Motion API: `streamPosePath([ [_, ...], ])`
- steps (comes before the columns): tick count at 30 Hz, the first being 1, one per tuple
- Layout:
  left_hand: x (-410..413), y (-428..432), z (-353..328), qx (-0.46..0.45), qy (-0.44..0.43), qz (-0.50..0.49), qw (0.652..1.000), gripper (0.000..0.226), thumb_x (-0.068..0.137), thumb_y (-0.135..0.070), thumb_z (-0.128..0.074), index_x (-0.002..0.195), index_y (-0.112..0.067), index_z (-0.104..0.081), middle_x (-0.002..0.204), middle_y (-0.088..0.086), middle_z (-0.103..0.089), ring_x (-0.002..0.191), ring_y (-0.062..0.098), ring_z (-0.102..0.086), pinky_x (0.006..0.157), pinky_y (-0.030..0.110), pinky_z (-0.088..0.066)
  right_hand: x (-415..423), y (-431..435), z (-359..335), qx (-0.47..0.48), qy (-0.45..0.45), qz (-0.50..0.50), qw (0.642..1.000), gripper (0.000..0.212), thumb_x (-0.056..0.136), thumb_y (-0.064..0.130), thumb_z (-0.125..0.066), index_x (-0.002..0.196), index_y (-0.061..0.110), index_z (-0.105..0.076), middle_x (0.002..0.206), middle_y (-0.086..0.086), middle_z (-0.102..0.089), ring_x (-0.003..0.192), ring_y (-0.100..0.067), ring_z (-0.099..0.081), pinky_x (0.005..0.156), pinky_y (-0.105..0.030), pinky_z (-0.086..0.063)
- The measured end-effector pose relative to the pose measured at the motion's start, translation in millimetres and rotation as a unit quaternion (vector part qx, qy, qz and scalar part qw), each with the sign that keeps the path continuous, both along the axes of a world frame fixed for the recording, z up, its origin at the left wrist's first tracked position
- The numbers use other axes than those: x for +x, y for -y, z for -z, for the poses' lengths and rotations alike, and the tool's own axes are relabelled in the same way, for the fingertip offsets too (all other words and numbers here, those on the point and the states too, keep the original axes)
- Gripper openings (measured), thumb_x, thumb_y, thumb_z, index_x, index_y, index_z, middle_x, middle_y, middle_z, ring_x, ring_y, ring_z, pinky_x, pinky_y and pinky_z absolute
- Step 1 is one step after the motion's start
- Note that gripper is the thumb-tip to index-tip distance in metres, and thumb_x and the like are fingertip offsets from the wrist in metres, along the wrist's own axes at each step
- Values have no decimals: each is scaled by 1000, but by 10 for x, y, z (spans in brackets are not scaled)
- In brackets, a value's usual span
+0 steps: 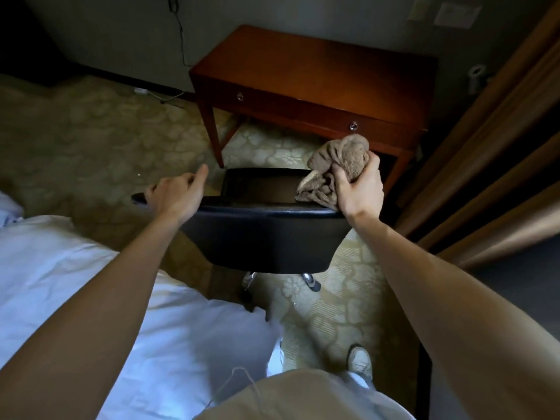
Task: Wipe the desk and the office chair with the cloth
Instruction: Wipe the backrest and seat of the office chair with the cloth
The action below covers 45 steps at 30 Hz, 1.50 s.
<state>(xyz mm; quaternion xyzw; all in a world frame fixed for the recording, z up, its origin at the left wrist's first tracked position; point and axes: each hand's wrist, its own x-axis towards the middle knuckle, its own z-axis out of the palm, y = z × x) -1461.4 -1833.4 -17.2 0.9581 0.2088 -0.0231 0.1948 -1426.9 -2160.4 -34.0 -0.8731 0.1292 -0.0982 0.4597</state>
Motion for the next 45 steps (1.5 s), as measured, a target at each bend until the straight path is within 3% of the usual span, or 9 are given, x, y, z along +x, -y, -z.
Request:
streamPosePath([
  [6, 129, -144, 129, 34, 127, -32, 991, 58, 106, -62, -32, 114, -24, -75, 120, 7, -72, 126, 28, -56, 115, 48, -27, -96, -396, 106, -21, 44, 94, 994, 66, 90, 56, -60, 147, 33, -35, 142, -2, -60, 120, -37, -63, 102, -48, -44],
  [10, 482, -217, 120, 23, 168, -25, 985, 51, 103, -62, -39, 117, -27, -74, 120, 4, -72, 124, 26, -58, 114, 47, -28, 241, -396, 94, -37, 35, 114, 992, 67, 90, 56, -59, 146, 27, -37, 140, -4, -60, 119, -38, -62, 98, -47, -44],
  [17, 1094, -428, 189, 13, 169, -20, 985, 50, 101, -63, -41, 116, -28, -74, 118, 2, -73, 124, 24, -57, 113, 46, -28, 708, -552, 103, -43, 29, 91, 994, 67, 93, 50, -62, 149, 24, -36, 145, -6, -55, 122, -38, -59, 101, -51, -45],
  [23, 1841, -577, 139, 8, 157, 3, 988, 50, 104, -59, -44, 116, -23, -75, 123, 5, -73, 124, 26, -58, 112, 45, -29, 1470, -518, 97, -102, -89, 23, 991, 60, 98, 48, -60, 142, 15, -36, 142, -18, -56, 121, -47, -57, 100, -53, -46],
  [27, 2536, -648, 158, -13, 173, 8, 985, 63, 96, -63, -34, 119, -21, -75, 126, 5, -71, 126, 25, -57, 116, 46, -28, 2253, -777, 37, -118, -61, -50, 990, 59, 95, 47, -65, 142, 23, -38, 143, -12, -55, 120, -42, -60, 95, -48, -48],
  [31, 3353, -734, 209, -2, 189, 9, 982, 56, 97, -58, -34, 116, -25, -75, 121, 1, -73, 123, 22, -58, 113, 45, -28, 2937, -922, 78, -103, 2, -90, 991, 61, 92, 48, -68, 142, 34, -36, 139, -4, -59, 121, -33, -61, 94, -44, -47],
  [38, 4728, -677, 328, 33, 149, 91, 984, 50, 101, -60, -31, 96, -30, -72, 97, -4, -70, 112, 21, -61, 107, 46, -32, 4061, -783, 122, -111, -10, -50, 993, 63, 94, 45, -69, 144, 34, -33, 142, -7, -57, 125, -35, -58, 99, -49, -47],
  [42, 5338, -452, 321, 35, 128, 111, 985, 59, 99, -57, -28, 108, -24, -76, 112, 1, -75, 122, 23, -57, 109, 45, -31, 4678, -573, 63, -135, -30, -24, 990, 63, 95, 46, -67, 145, 30, -33, 142, -12, -56, 122, -40, -59, 101, -52, -47],
  [45, 5760, -329, 297, 49, 99, 121, 986, 59, 96, -56, -27, 105, -24, -76, 111, 1, -74, 123, 25, -55, 111, 47, -28, 5103, -434, 52, -140, -77, 10, 987, 63, 96, 48, -64, 146, 24, -35, 143, -15, -54, 124, -43, -58, 103, -53, -46],
])
